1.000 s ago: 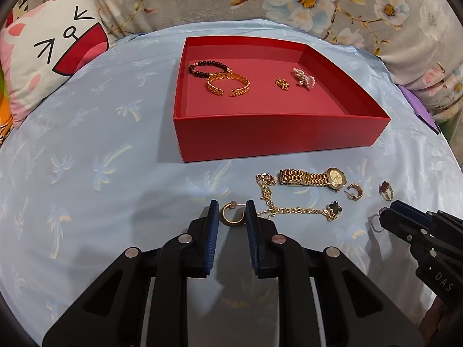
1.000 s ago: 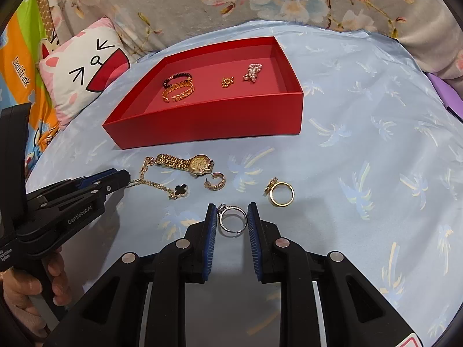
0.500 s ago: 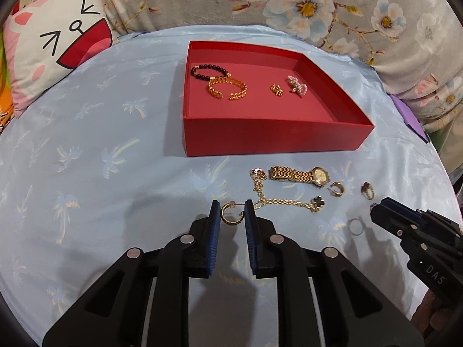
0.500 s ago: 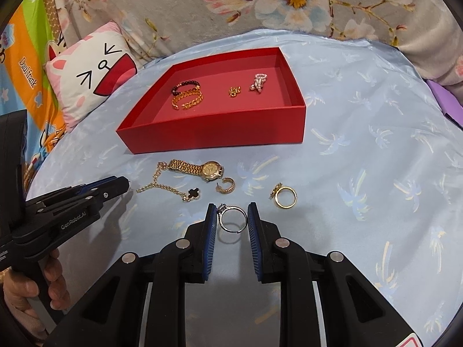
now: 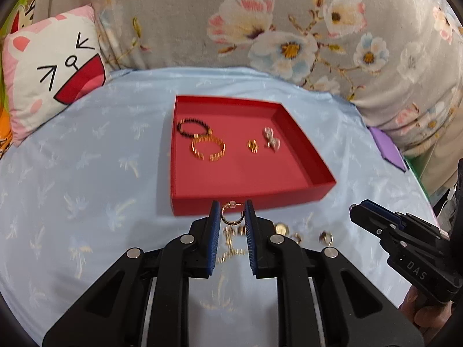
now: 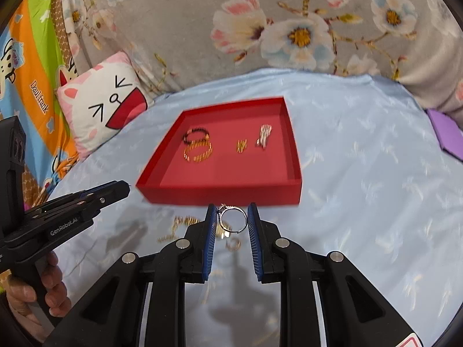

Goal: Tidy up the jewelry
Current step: 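Carry the silver ring and gold hoop earring over the red box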

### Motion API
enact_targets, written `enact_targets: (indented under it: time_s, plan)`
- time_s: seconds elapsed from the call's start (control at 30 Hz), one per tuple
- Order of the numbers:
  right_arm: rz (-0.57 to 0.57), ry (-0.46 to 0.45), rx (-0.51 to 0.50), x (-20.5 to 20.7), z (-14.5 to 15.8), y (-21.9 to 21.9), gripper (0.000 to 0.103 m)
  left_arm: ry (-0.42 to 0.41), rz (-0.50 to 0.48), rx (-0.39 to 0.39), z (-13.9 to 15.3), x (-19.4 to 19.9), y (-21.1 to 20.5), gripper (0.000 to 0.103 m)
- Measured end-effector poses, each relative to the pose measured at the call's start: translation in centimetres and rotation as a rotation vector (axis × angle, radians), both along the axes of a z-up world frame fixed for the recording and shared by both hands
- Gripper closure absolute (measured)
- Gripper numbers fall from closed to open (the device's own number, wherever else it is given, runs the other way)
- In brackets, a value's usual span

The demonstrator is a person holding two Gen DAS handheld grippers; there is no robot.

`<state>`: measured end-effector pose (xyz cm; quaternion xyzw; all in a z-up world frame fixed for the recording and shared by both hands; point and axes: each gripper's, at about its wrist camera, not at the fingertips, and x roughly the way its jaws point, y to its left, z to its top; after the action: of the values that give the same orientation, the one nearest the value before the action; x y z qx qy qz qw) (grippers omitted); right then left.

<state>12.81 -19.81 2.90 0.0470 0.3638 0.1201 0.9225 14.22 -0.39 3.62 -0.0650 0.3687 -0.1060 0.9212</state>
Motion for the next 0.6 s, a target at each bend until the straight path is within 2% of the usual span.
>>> enact_targets:
  time_s: [0.13, 0.27, 0.6]
  plan:
    - [-0.009, -0.037, 0.001, 2.8, 1.3, -0.3, 0.083, -0.030, 0.011, 0.010, 1.2, 2.1, 0.0, 0.087]
    - [-0.017, -0.046, -0.006, 6.2, 1.4, -0.2, 0.083, -0.026, 0.022, 0.012, 0.8, 4.8, -0.1, 0.087]
    - [-0.008, 0.030, -0.024, 12.3, -2.1, 0.8, 0.083, 0.023, 0.039, 0.026, -1.8, 10.0, -0.2, 0.087]
